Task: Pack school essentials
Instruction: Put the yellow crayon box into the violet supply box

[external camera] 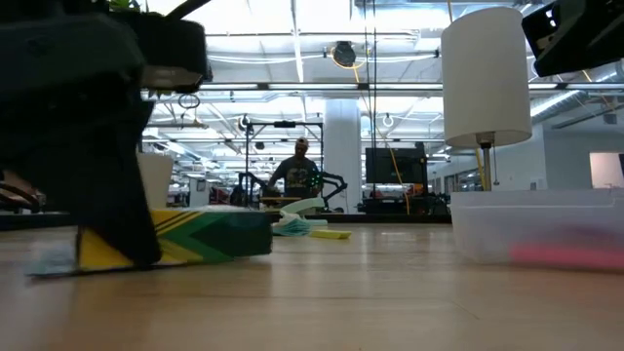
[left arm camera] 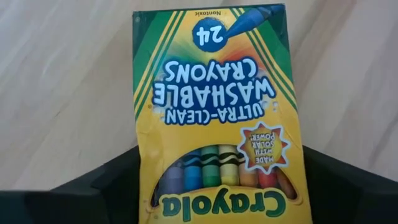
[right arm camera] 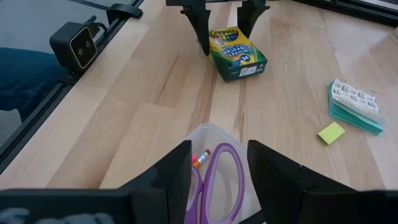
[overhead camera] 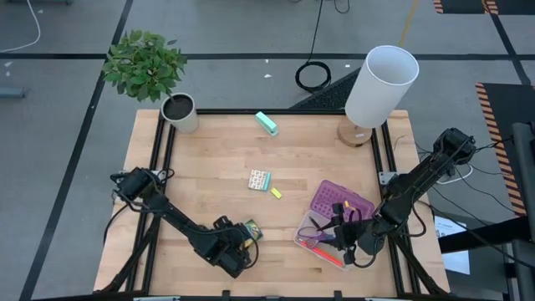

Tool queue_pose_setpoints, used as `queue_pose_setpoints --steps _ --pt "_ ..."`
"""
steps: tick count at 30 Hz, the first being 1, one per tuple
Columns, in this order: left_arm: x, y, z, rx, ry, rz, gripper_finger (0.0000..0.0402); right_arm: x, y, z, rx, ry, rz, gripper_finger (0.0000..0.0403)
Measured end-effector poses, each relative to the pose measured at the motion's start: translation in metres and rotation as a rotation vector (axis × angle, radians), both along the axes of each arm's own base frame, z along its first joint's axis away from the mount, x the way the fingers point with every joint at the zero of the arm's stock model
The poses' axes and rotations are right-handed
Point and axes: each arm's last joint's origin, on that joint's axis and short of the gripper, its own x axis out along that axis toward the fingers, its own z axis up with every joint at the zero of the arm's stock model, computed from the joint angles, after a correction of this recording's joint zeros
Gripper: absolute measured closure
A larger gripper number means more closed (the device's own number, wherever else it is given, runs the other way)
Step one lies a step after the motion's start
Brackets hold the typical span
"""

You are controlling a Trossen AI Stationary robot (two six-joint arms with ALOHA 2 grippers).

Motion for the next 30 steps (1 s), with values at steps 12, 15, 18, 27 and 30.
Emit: queue_pose_setpoints --steps 12,15,18,27,30 --pt "0.014 0.014 0.015 -0.002 -0.054 -0.062 0.0078 0.0 0.0 0.0 -0.004 -0.004 0.005 0.0255" --pt "0.019 0.019 0.018 0.012 -0.059 -0.09 0.0075 0.0 0.0 0.001 -0.014 -0.007 0.013 0.0255" --pt "0.028 0.025 0.021 0.013 -0.089 -0.125 0.0076 0.0 0.0 0.001 -0.021 -0.007 0.016 0.0255" --pt "0.06 0.045 0.05 0.073 -0.122 -0.276 0.0086 0.0 0.0 0.0 -0.025 -0.005 0.017 0.0255" --pt "0.073 0.051 0.066 0.105 -0.158 -0.324 0.0079 0.0 0.0 0.0 -0.029 -0.003 0.018 0.0255"
